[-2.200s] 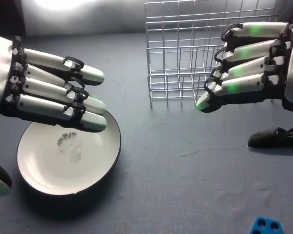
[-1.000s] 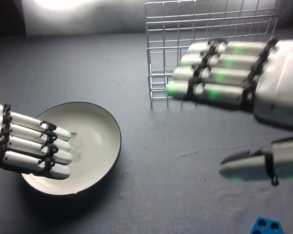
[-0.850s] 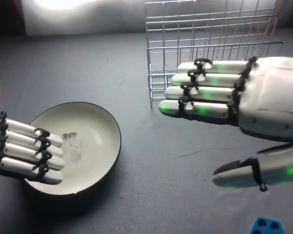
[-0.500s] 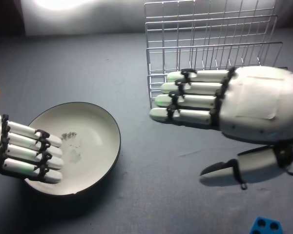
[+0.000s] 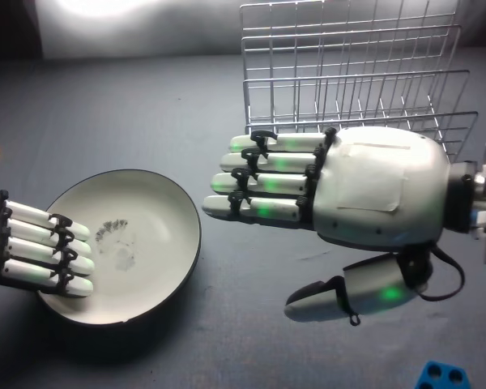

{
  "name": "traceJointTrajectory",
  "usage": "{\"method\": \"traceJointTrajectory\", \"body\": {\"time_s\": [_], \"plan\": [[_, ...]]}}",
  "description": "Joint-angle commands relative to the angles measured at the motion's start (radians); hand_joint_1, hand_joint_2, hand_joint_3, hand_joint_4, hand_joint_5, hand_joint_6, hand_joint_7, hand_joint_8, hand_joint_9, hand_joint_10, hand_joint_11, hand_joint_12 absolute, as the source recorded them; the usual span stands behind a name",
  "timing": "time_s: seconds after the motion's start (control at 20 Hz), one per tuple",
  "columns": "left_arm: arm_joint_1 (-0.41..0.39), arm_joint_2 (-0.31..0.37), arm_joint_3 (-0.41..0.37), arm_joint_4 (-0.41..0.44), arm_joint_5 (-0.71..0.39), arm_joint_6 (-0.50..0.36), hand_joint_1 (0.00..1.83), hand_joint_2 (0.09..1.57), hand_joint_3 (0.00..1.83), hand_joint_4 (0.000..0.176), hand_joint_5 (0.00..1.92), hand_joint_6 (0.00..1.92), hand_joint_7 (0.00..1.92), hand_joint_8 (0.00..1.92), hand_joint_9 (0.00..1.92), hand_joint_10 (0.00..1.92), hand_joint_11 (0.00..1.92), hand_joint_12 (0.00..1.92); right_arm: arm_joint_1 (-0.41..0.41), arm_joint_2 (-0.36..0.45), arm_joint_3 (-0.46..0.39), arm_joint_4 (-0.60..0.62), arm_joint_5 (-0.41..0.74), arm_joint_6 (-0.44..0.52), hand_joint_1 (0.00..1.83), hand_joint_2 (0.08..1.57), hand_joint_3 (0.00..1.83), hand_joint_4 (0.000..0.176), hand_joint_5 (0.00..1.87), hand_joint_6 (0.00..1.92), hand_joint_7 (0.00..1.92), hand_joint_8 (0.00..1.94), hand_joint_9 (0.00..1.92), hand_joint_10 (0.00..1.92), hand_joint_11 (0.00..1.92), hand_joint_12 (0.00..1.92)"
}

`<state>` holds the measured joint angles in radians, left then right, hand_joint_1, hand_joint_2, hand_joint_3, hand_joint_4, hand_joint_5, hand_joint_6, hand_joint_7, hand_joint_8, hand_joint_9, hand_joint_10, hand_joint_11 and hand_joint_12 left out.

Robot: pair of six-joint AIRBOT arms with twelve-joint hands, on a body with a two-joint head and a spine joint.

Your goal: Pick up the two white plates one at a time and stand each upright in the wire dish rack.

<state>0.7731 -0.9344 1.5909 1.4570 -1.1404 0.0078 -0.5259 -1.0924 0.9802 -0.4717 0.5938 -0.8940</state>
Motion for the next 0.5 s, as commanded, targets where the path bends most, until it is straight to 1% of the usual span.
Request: {"method": "traceJointTrajectory", "body": {"time_s": [0.0, 0.2, 0.45], "plan": [[-0.001, -0.004, 0.010, -0.061, -0.043, 0.002, 0.00, 1.11, 0.01, 0.000, 0.00, 0.00, 0.00, 0.00, 0.00, 0.00, 0.00, 0.00, 0.017, -0.003, 0.001, 0.021, 0.117, 0.003, 0.00, 1.16, 0.00, 0.000, 0.00, 0.00, 0.00, 0.00, 0.00, 0.00, 0.00, 0.00], [-0.002, -0.016, 0.033, -0.061, -0.039, 0.002, 0.00, 1.11, 0.01, 0.000, 0.00, 0.00, 0.00, 0.00, 0.00, 0.00, 0.00, 0.00, 0.017, -0.032, 0.023, 0.017, 0.108, 0.000, 0.00, 1.17, 0.01, 0.000, 0.00, 0.00, 0.00, 0.00, 0.00, 0.00, 0.00, 0.00], [0.009, -0.030, 0.044, -0.061, -0.030, 0.002, 0.00, 1.11, 0.01, 0.000, 0.00, 0.00, 0.00, 0.00, 0.00, 0.00, 0.00, 0.00, 0.026, -0.060, 0.049, 0.017, 0.102, 0.000, 0.00, 1.17, 0.01, 0.000, 0.00, 0.00, 0.00, 0.00, 0.00, 0.00, 0.00, 0.00]]}}
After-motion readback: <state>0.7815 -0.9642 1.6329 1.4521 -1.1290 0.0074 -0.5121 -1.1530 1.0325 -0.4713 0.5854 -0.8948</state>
